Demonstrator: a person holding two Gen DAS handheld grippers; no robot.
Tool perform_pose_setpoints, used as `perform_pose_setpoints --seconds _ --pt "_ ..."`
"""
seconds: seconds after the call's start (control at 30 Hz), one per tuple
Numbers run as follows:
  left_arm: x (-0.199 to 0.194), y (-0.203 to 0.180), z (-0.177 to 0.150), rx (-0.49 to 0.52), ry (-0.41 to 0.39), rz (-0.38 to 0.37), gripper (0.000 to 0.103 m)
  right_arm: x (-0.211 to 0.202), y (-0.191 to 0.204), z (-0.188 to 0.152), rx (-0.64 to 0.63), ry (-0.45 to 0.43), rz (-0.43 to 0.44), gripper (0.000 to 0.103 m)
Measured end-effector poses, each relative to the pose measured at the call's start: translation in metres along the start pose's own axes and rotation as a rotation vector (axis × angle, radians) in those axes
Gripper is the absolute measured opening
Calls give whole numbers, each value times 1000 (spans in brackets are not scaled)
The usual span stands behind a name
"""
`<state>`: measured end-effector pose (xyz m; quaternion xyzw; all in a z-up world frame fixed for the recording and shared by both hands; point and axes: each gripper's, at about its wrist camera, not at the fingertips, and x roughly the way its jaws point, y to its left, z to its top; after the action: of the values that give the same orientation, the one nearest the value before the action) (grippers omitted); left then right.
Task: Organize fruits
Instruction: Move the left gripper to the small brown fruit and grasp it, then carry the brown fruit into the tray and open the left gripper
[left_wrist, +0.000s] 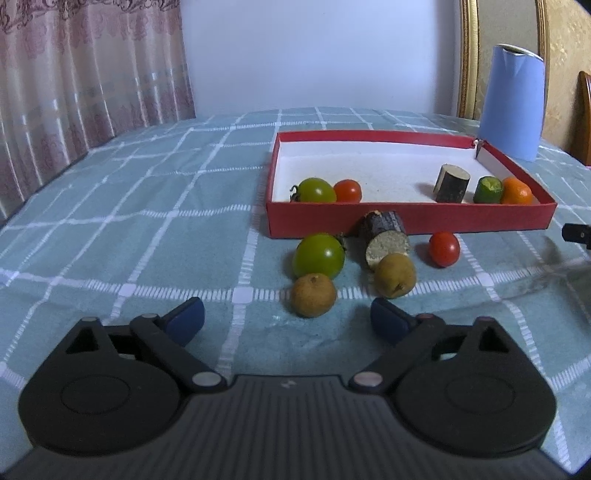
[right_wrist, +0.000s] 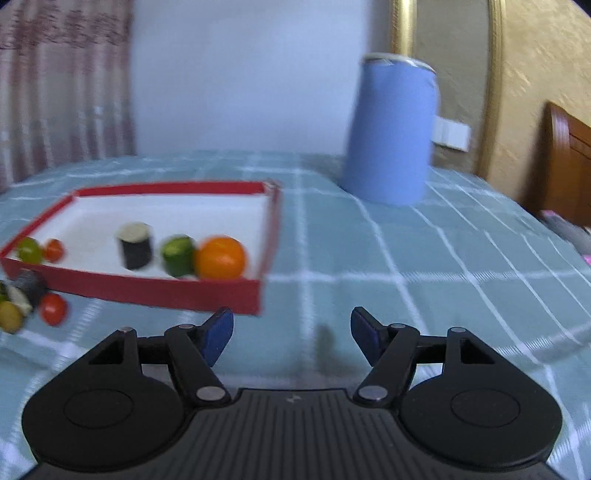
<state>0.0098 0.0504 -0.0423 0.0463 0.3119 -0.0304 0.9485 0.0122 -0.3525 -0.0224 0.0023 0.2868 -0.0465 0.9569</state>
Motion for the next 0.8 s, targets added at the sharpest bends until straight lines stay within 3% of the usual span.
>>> perform_pose_setpoints --seconds 0.3,0.37,0.6,0.73,0.8 --pt "8 1 9 -32 11 -32 77 10 -16 -5 76 46 50 70" --pt "8 1 9 -38 2 -20 66 12 -20 -5 102 51 64 71" --pt "8 0 8 -27 -8 -24 49 12 -19 -5 96 53 64 74" --pt "6 1 7 -28 -13 -41 23 13 -17 -5 84 59 63 77" --pt "5 1 7 -32 -13 -48 24 14 -13 -5 58 70 63 83"
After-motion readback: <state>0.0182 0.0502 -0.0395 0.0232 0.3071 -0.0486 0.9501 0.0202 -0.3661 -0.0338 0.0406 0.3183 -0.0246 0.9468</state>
